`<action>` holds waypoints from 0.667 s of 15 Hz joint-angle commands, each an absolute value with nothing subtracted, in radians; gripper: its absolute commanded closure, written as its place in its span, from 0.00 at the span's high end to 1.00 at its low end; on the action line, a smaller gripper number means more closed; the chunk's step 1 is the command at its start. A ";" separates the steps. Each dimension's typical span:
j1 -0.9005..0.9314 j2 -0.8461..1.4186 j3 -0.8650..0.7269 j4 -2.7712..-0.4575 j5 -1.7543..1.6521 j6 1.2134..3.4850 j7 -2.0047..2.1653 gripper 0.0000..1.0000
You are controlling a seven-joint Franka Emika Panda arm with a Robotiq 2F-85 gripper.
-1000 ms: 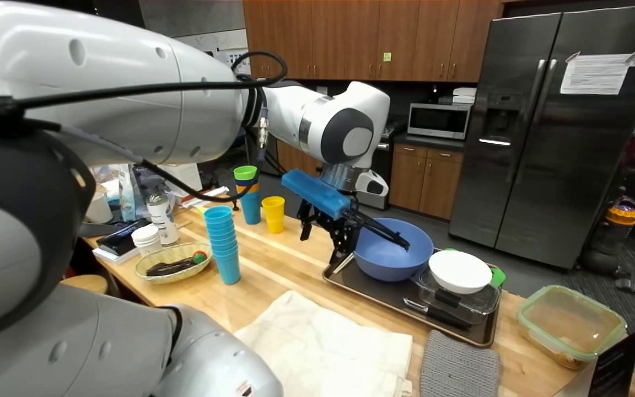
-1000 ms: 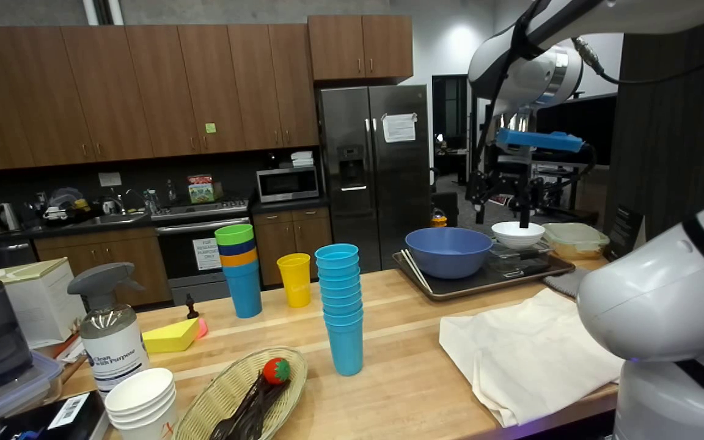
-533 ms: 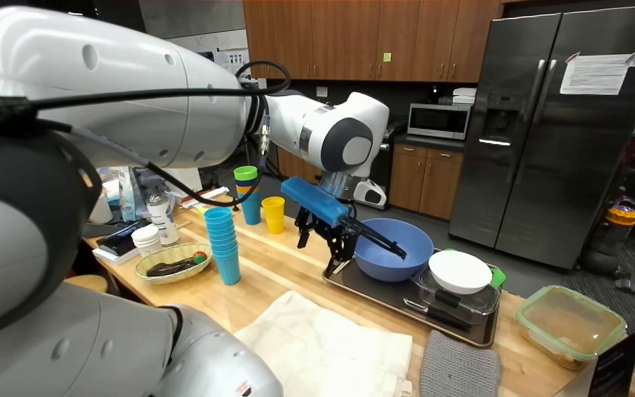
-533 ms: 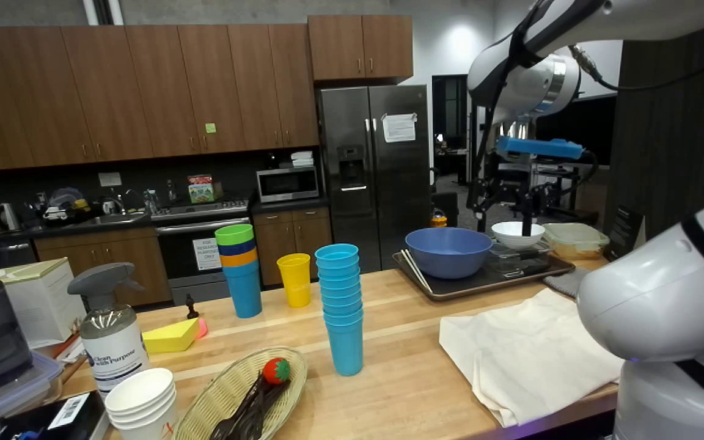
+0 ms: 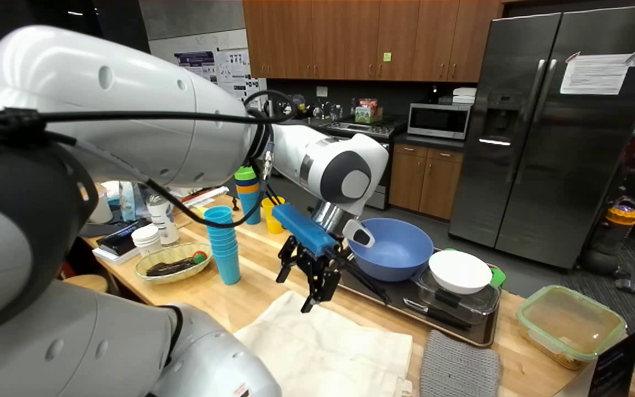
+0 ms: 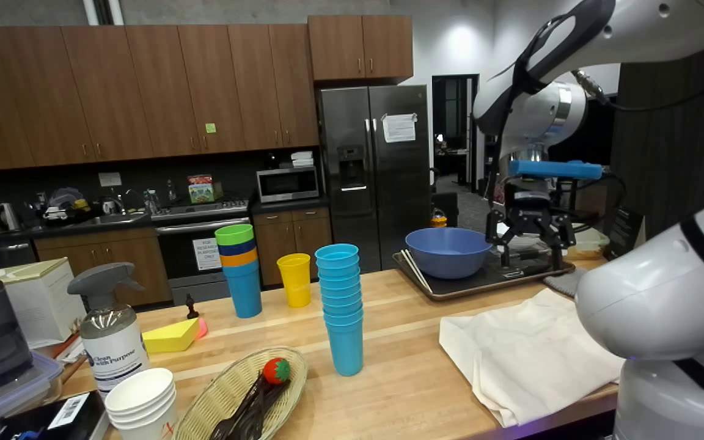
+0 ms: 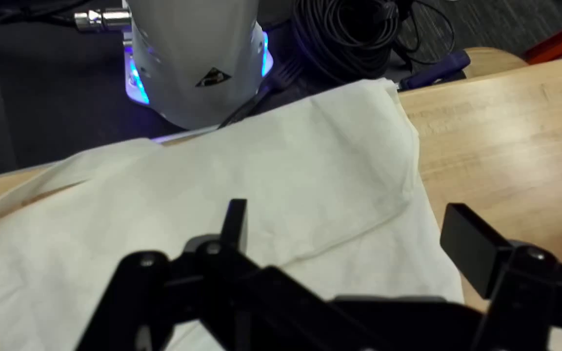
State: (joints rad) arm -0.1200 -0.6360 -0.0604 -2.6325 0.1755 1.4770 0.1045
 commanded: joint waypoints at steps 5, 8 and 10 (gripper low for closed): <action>-0.139 -0.576 -0.057 -2.756 0.214 1.590 0.137 1.00; -0.137 -0.588 -0.059 -2.761 0.201 1.576 0.126 1.00; -0.136 -0.578 -0.060 -2.761 0.202 1.584 0.126 1.00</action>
State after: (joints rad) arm -0.1368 -0.5780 -0.0590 -2.7613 0.2021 1.5845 0.1262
